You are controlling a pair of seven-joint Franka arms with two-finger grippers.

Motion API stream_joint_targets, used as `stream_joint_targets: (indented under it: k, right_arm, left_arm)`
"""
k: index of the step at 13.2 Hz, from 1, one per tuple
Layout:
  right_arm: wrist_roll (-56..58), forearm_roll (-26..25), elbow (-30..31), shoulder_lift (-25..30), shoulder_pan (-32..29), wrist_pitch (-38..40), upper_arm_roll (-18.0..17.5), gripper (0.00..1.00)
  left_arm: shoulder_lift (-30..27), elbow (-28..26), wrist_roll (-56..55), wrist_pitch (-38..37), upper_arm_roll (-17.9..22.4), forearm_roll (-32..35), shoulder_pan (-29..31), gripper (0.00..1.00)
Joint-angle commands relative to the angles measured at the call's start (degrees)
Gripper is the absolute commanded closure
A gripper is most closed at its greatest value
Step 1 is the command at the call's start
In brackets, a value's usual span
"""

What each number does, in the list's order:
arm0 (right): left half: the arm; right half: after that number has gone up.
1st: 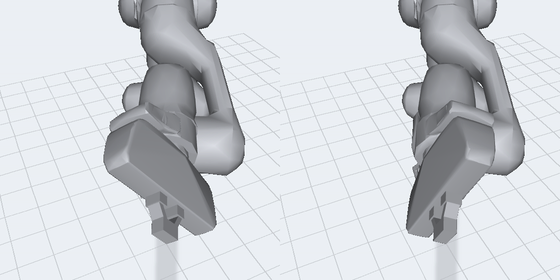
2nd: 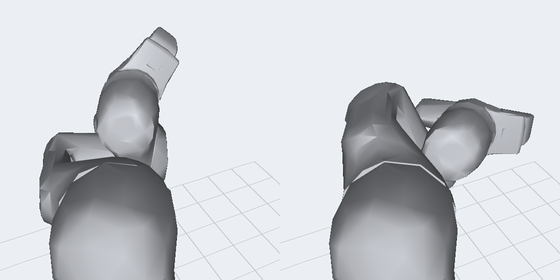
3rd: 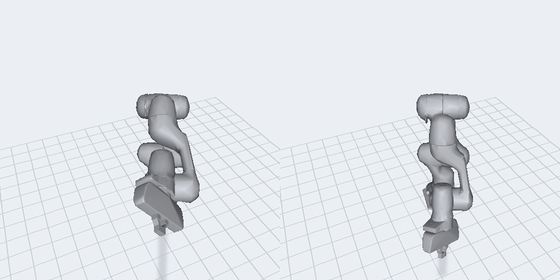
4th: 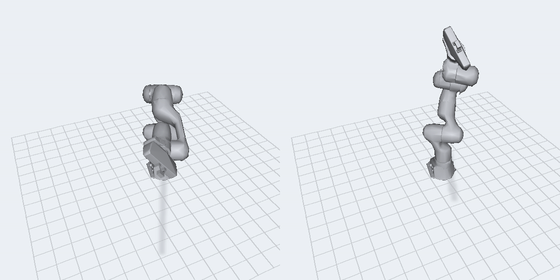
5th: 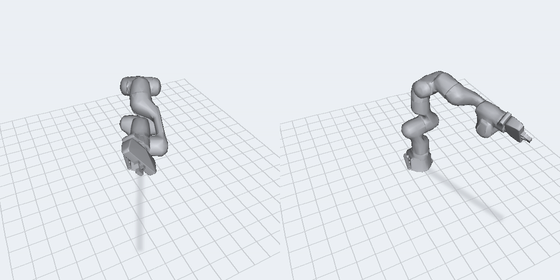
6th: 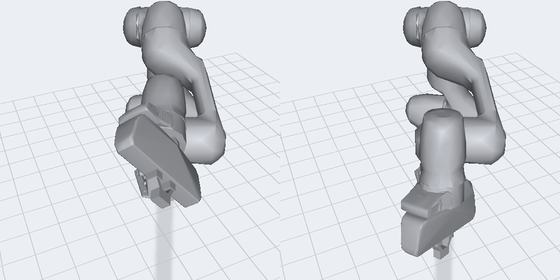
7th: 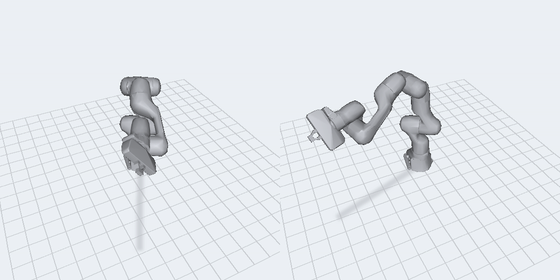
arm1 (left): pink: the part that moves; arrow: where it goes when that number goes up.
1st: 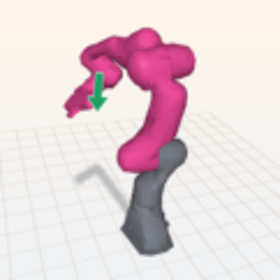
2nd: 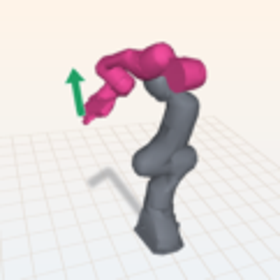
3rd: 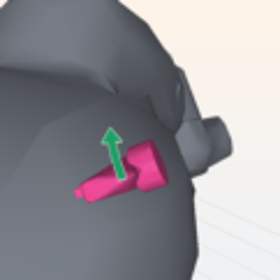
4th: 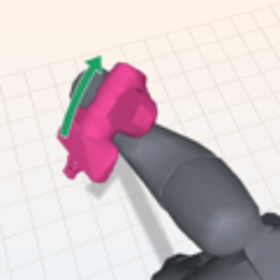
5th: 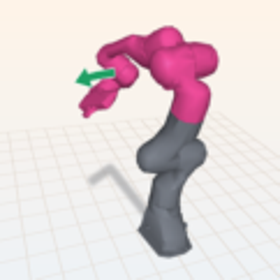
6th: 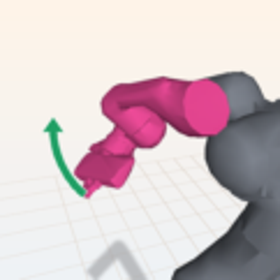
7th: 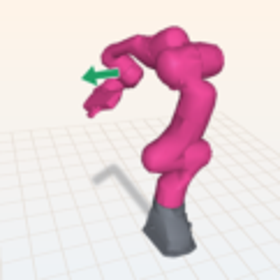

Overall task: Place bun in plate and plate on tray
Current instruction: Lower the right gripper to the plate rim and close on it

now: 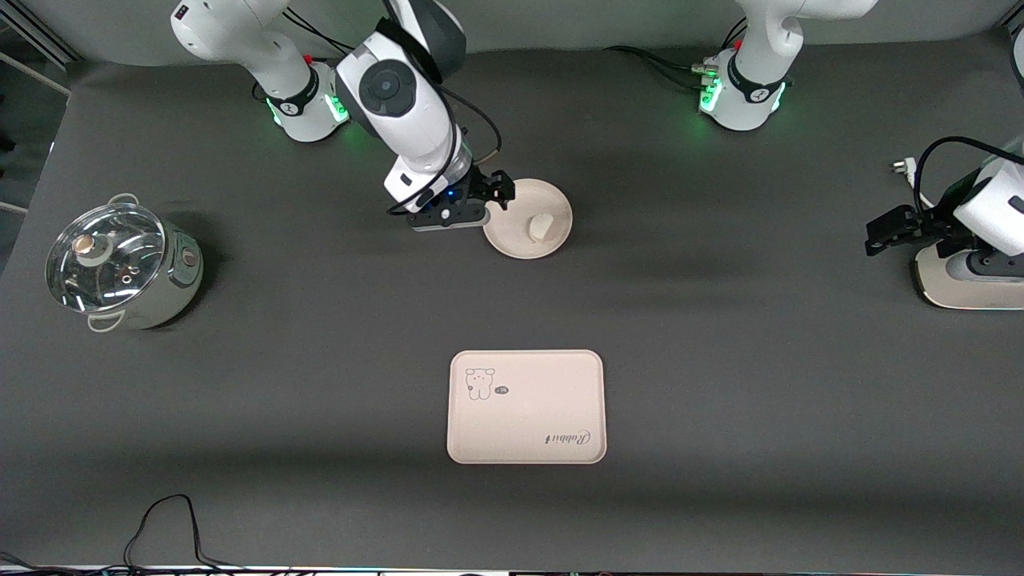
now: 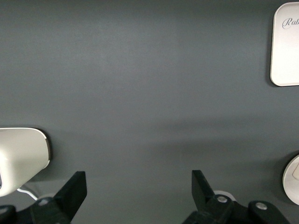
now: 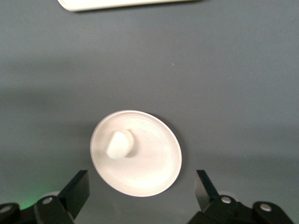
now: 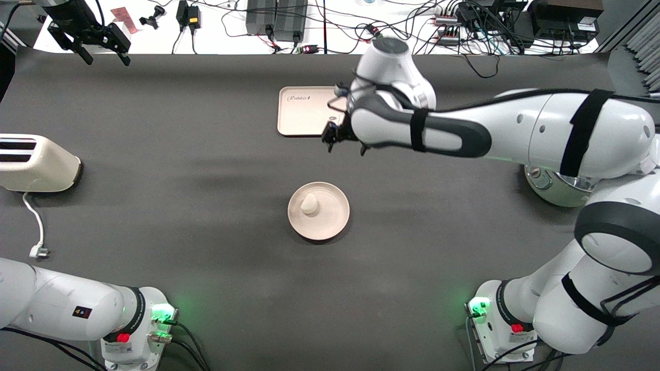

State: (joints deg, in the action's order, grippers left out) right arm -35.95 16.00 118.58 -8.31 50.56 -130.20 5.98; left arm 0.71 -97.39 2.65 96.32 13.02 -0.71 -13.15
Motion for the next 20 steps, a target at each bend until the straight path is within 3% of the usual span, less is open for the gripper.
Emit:
stream_joint_targets:
  k: [1,6,10,13,14,15,16,19,20]
  right_arm:
    - [2.6,2.5,9.8,0.5,0.1,-11.2,-3.3,0.00]
    - [1.9,2.6,16.3,-7.4,0.6,-27.6,-7.2,0.00]
    - [1.8,6.0,16.5,-13.3,1.7,-34.8,-8.1,0.00]
    - [1.6,6.1,16.5,-13.5,1.6,-34.2,-8.3,0.00]
    - [1.6,6.1,16.5,-13.4,1.6,-34.2,-8.3,0.07]
    - [1.7,6.1,16.4,-13.2,1.5,-33.6,-8.3,0.18]
    - [1.6,6.2,16.3,-12.7,1.1,-31.6,-8.2,0.33]
    - [1.6,6.2,16.3,-11.6,0.9,-29.5,-8.2,0.72]
    - [1.6,6.2,16.3,-11.6,0.9,-29.5,-8.2,0.75]
  left_arm:
    - [-1.9,-2.0,0.9,0.6,0.3,-0.6,-0.4,0.00]
    - [-1.9,-2.0,1.0,1.4,0.3,-0.5,-0.5,0.00]
    - [-1.7,-2.3,0.9,1.8,0.3,-0.4,-0.6,0.00]
    - [-1.7,-2.4,0.9,1.8,0.3,-0.4,-0.6,0.01]
    - [-1.6,-2.4,0.9,1.9,0.3,-0.4,-0.6,0.03]
    - [-1.6,-2.4,1.0,2.0,0.3,-0.4,-0.7,0.14]
    - [-1.6,-2.3,0.9,2.0,0.3,-0.5,-0.8,0.17]
    - [-1.5,-2.3,0.9,2.0,0.3,-0.5,-0.7,0.07]
    - [-1.5,-2.3,0.9,2.0,0.3,-0.4,-0.7,0.03]
